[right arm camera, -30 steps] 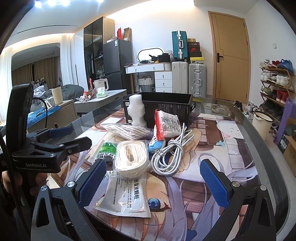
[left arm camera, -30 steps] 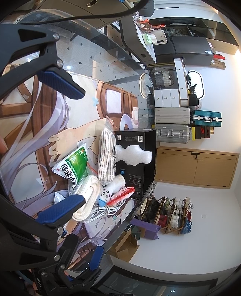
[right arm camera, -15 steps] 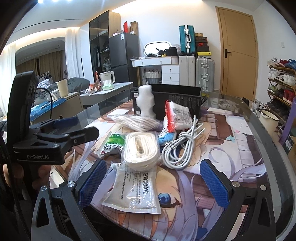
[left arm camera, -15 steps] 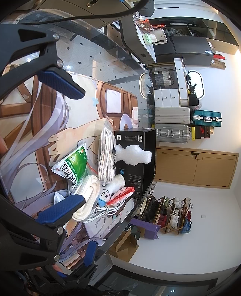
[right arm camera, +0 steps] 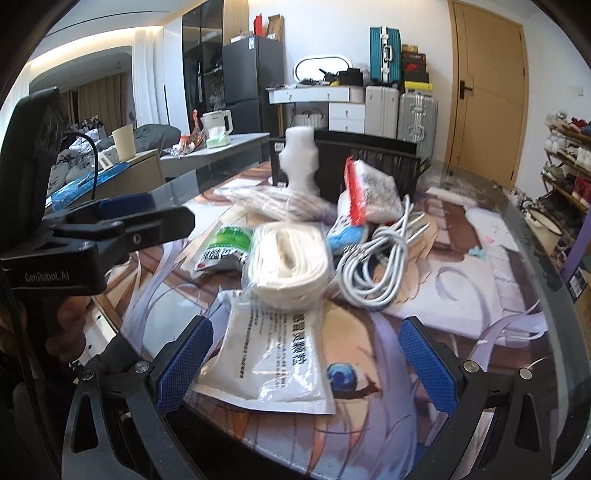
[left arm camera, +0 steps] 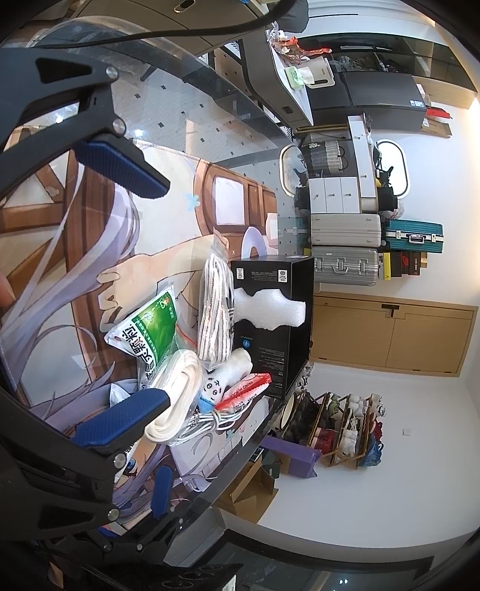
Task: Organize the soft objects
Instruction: 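Lower the right tool onto the white printed packet and close it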
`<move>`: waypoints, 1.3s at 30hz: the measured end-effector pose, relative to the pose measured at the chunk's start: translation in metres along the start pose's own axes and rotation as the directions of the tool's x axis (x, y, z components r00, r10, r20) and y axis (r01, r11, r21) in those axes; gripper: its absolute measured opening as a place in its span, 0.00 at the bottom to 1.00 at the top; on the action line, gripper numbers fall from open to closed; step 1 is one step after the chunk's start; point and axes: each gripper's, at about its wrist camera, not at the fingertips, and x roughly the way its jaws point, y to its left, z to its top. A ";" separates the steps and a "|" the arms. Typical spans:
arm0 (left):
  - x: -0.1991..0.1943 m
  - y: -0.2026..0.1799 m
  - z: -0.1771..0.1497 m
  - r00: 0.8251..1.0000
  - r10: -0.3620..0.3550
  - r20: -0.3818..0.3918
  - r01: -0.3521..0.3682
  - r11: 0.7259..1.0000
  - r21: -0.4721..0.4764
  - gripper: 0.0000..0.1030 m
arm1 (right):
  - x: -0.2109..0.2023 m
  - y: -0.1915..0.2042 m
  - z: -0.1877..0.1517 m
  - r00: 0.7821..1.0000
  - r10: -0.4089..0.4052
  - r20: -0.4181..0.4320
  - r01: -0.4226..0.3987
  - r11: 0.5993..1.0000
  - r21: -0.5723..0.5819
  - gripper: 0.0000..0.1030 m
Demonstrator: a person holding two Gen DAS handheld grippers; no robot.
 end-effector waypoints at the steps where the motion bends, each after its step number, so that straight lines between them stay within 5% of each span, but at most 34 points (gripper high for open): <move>1: 0.000 0.000 0.000 1.000 0.000 0.000 0.000 1.000 0.000 1.00 | 0.003 -0.001 -0.001 1.000 0.014 -0.016 -0.013 1.000 0.008 0.99; 10: 0.000 0.000 0.000 1.000 0.000 0.000 0.000 1.000 0.000 1.00 | 0.009 0.004 0.000 1.000 0.004 -0.030 -0.005 1.000 -0.027 0.98; 18: 0.000 0.000 0.000 1.000 0.000 0.000 0.000 1.000 -0.001 1.00 | 0.002 0.006 -0.001 0.999 0.042 -0.005 -0.042 0.998 -0.040 0.54; 27: 0.000 0.000 0.001 1.000 0.000 0.002 0.000 1.000 -0.002 1.00 | -0.005 0.013 0.000 0.998 0.059 0.034 -0.056 0.996 -0.074 0.24; 31: 0.001 0.001 -0.002 1.000 0.000 0.003 0.000 1.000 -0.002 1.00 | -0.007 0.014 0.000 0.995 0.080 0.054 -0.076 0.994 -0.077 0.18; 32: 0.001 0.000 -0.003 1.000 0.000 0.004 0.000 1.000 -0.002 1.00 | -0.009 0.013 0.001 0.994 0.095 0.062 -0.091 0.993 -0.073 0.10; 39: 0.001 0.001 -0.004 1.000 0.000 0.008 0.000 1.000 -0.003 1.00 | -0.018 0.018 0.000 0.988 0.123 0.093 -0.115 0.989 -0.089 0.10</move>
